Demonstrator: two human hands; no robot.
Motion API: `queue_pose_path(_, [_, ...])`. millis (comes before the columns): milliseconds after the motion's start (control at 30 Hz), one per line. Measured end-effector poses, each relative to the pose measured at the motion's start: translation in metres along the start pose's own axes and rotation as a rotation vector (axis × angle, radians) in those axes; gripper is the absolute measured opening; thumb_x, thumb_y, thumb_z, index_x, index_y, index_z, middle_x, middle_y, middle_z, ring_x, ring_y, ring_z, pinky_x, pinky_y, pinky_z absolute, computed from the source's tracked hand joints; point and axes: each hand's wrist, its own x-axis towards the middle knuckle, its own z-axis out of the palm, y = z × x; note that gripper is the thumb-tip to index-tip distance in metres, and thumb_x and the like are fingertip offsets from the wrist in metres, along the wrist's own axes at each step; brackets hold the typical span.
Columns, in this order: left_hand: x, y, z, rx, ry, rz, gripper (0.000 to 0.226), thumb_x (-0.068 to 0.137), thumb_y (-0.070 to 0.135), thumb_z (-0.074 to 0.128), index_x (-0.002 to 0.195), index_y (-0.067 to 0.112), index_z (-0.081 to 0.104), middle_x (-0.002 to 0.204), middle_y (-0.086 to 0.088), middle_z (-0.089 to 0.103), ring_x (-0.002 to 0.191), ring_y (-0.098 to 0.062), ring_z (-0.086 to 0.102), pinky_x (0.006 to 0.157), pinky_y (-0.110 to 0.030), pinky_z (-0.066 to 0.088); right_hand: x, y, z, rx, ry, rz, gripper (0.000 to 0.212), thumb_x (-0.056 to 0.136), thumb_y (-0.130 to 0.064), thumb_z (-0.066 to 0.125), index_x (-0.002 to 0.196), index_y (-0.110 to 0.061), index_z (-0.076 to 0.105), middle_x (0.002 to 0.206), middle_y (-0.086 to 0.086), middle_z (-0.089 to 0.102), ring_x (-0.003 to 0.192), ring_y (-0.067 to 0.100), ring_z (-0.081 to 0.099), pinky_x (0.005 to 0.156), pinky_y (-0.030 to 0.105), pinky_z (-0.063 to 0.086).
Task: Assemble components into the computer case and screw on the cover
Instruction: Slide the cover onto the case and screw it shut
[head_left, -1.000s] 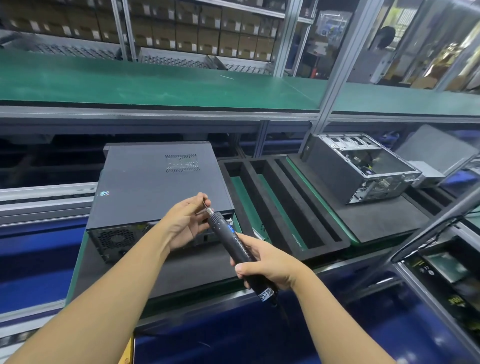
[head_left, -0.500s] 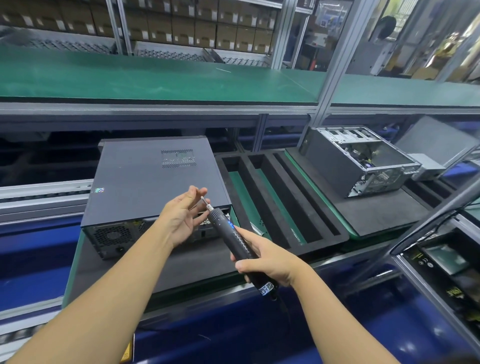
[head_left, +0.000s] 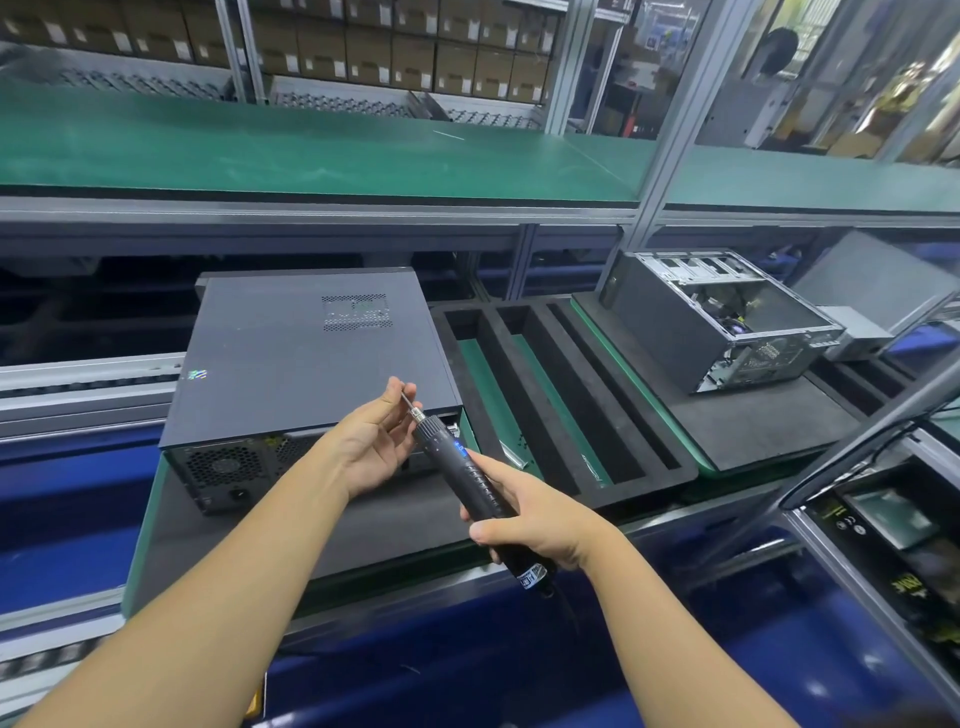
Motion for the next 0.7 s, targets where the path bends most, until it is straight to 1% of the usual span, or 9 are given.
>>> queue_pose_path(67, [-0.001, 0.0, 0.0, -0.016, -0.003, -0.001, 0.018, 0.075, 0.032, 0.072, 0.082, 0.015, 0.07, 0.082, 0.007, 0.072, 0.072, -0.007, 0.067, 0.065, -0.022, 0.056, 0.001, 0.002, 0.001, -0.005, 0.016, 0.0, 0.079, 0.083, -0.017, 0.074, 0.13, -0.073, 0.044, 0.1, -0.006, 0.068, 0.089, 0.015, 0.062, 0.08, 0.04, 0.057])
queue_pose_path(200, [0.002, 0.002, 0.002, -0.001, 0.01, -0.005, 0.02, 0.078, 0.03, 0.071, 0.087, 0.012, 0.068, 0.081, 0.004, 0.071, 0.075, -0.009, 0.066, 0.081, -0.025, 0.052, 0.005, 0.007, 0.006, -0.131, 0.073, 0.012, 0.086, 0.08, -0.028, 0.074, 0.142, -0.069, 0.031, 0.103, -0.012, 0.069, 0.09, 0.007, 0.066, 0.08, 0.031, 0.06])
queue_pose_path(267, [0.004, 0.002, 0.001, 0.014, 0.019, -0.004, 0.017, 0.084, 0.028, 0.07, 0.089, 0.013, 0.068, 0.082, 0.004, 0.071, 0.077, -0.01, 0.065, 0.084, -0.025, 0.05, 0.007, 0.008, 0.008, -0.156, 0.087, 0.017, 0.088, 0.079, -0.033, 0.074, 0.142, -0.072, 0.027, 0.105, -0.015, 0.068, 0.091, 0.005, 0.067, 0.079, 0.03, 0.061])
queue_pose_path(333, [0.008, 0.002, 0.0, 0.058, 0.022, -0.002, 0.015, 0.088, 0.027, 0.068, 0.092, 0.013, 0.068, 0.083, 0.004, 0.072, 0.076, -0.009, 0.066, 0.084, -0.026, 0.05, 0.009, 0.011, 0.01, -0.135, 0.098, -0.003, 0.086, 0.081, -0.03, 0.074, 0.136, -0.077, 0.029, 0.104, -0.013, 0.068, 0.092, 0.005, 0.067, 0.075, 0.027, 0.059])
queue_pose_path(467, [0.013, 0.007, -0.004, 0.291, -0.001, 0.056, 0.018, 0.087, 0.024, 0.069, 0.095, 0.009, 0.071, 0.093, -0.002, 0.075, 0.08, -0.012, 0.07, 0.074, -0.022, 0.057, 0.012, 0.021, 0.011, -0.063, 0.139, 0.007, 0.084, 0.081, -0.025, 0.075, 0.14, -0.069, 0.036, 0.106, 0.0, 0.068, 0.093, 0.014, 0.067, 0.076, 0.032, 0.059])
queue_pose_path(533, [0.016, 0.013, -0.008, 0.598, 0.044, 0.185, 0.018, 0.088, 0.028, 0.071, 0.096, 0.012, 0.073, 0.101, -0.004, 0.076, 0.087, -0.011, 0.072, 0.074, -0.022, 0.057, 0.013, 0.026, 0.01, 0.003, 0.17, 0.023, 0.082, 0.08, -0.024, 0.075, 0.138, -0.069, 0.039, 0.104, -0.003, 0.069, 0.089, 0.019, 0.066, 0.078, 0.036, 0.06])
queue_pose_path(600, [0.021, 0.022, -0.016, 1.105, 0.172, 0.44, 0.017, 0.087, 0.038, 0.073, 0.097, 0.025, 0.073, 0.099, 0.008, 0.075, 0.089, -0.004, 0.068, 0.074, -0.021, 0.052, 0.014, 0.03, 0.007, 0.072, 0.197, 0.024, 0.078, 0.082, -0.02, 0.074, 0.131, -0.072, 0.044, 0.1, -0.004, 0.069, 0.082, 0.019, 0.064, 0.078, 0.039, 0.061])
queue_pose_path(633, [0.024, 0.026, -0.02, 1.367, 0.211, 0.574, 0.018, 0.087, 0.042, 0.072, 0.1, 0.029, 0.072, 0.102, 0.014, 0.072, 0.093, -0.004, 0.065, 0.077, -0.023, 0.05, 0.014, 0.032, 0.006, 0.1, 0.209, 0.021, 0.076, 0.084, -0.017, 0.073, 0.128, -0.072, 0.047, 0.098, -0.004, 0.068, 0.081, 0.02, 0.065, 0.078, 0.04, 0.061])
queue_pose_path(700, [0.032, 0.029, -0.026, 1.804, 0.148, 0.742, 0.031, 0.087, 0.045, 0.07, 0.114, 0.03, 0.069, 0.125, 0.011, 0.065, 0.114, -0.013, 0.058, 0.092, -0.033, 0.047, 0.013, 0.035, 0.005, 0.153, 0.228, 0.014, 0.073, 0.086, -0.013, 0.072, 0.125, -0.071, 0.052, 0.095, -0.002, 0.067, 0.081, 0.02, 0.065, 0.077, 0.042, 0.062])
